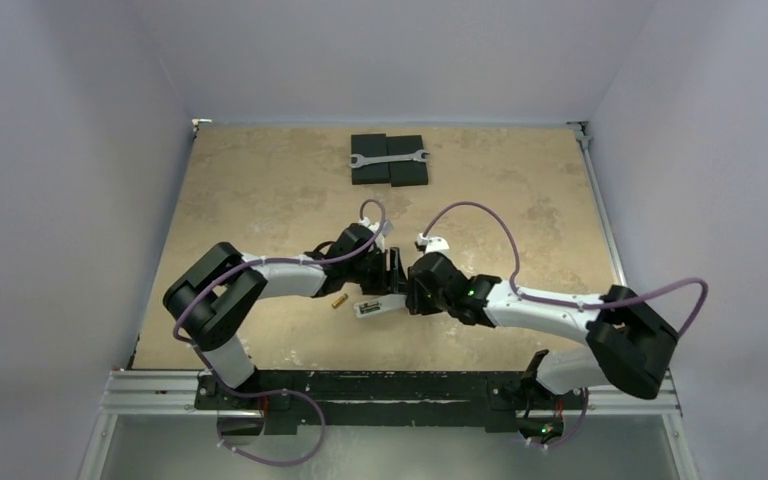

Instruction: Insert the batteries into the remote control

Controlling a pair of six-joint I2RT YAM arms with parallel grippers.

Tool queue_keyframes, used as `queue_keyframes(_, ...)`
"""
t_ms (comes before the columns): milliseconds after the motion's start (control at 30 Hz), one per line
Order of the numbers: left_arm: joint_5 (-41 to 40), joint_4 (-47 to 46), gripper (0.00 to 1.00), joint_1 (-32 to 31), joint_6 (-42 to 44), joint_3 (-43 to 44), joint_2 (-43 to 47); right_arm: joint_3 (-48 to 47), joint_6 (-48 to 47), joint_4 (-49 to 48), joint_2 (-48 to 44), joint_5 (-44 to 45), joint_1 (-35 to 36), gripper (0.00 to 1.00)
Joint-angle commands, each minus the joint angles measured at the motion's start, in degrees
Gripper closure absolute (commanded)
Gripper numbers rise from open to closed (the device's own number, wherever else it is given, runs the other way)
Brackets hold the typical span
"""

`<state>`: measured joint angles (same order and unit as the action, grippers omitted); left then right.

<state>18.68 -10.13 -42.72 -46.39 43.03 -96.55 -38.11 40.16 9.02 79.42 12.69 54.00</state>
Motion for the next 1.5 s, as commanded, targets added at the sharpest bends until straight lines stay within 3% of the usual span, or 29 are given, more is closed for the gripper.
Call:
queue_keyframes(0, -1.1, 2.7, 0.43, -2.9, 1.2, 1.6, -3.9, 1.7, 3.5, 1.9, -7.7, 2.3, 0.2, 0.62)
queue_keyframes(333, -1.9, 3.0, 0.44, -5.8, 1.8, 3.0, -6.2, 3.1, 5.0, 6.9, -17.9, 3.1, 0.2, 0.61)
queue_keyframes(667, -7.1, 8.8, 0.43, -6.0, 5.1, 7.0, -4.7, 1.1, 4.1, 7.0, -15.1, 4.1, 0.2, 0.58)
queue_keyframes(1267, -31.8, 29.0, 0.33, -5.8, 13.5, 15.4, 9.6, -1.2, 2.5, 6.8, -14.5, 4.1, 0.2, 0.52)
queue_keyframes(1467, -36.6, 35.0, 0.32, -0.6, 14.7, 16.2, 13.9, -2.1, 1.4, 5.6, -13.3, 3.8, 0.2, 0.52)
